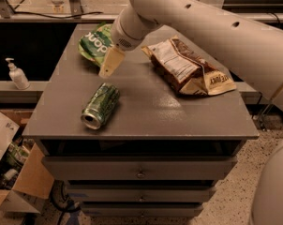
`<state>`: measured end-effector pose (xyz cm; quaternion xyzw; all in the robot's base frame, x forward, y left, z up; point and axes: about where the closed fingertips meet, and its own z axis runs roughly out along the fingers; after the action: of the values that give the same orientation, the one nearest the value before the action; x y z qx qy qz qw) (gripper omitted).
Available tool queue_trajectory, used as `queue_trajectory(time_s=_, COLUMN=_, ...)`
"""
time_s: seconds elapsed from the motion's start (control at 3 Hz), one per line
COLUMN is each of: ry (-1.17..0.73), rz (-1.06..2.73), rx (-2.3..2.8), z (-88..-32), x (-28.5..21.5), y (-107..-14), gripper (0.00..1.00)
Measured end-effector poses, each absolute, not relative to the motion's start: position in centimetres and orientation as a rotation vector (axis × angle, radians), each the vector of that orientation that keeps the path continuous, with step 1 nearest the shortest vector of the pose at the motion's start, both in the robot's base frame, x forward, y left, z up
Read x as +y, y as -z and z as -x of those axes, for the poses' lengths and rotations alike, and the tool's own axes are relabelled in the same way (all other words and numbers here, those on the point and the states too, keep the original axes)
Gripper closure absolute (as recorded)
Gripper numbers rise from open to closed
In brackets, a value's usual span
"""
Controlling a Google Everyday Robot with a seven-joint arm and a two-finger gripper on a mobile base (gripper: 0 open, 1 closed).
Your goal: Pick green rice chip bag
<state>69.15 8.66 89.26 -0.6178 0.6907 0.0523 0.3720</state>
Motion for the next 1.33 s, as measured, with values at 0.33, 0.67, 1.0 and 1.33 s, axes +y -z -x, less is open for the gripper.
queue_trajectory(time_s=0.33, ry=-0.16, rz=1.558, rx=1.763, z=-70.7, x=10.1, y=-87.9, gripper=0.0)
queue_trajectory(time_s=0.67, ry=-0.201, rz=1.534, rx=1.746, z=-73.2, x=12.5, y=-86.7, gripper=0.0)
queue_trajectory(time_s=1.0, ry=-0.239, rz=1.514, rx=1.736, z=-76.0, x=14.6, y=-85.6, gripper=0.0)
queue_trajectory(time_s=1.33, ry=-0.263, rz=1.49, rx=1.735, z=-78.4, x=16.1, y=-84.8, gripper=0.18)
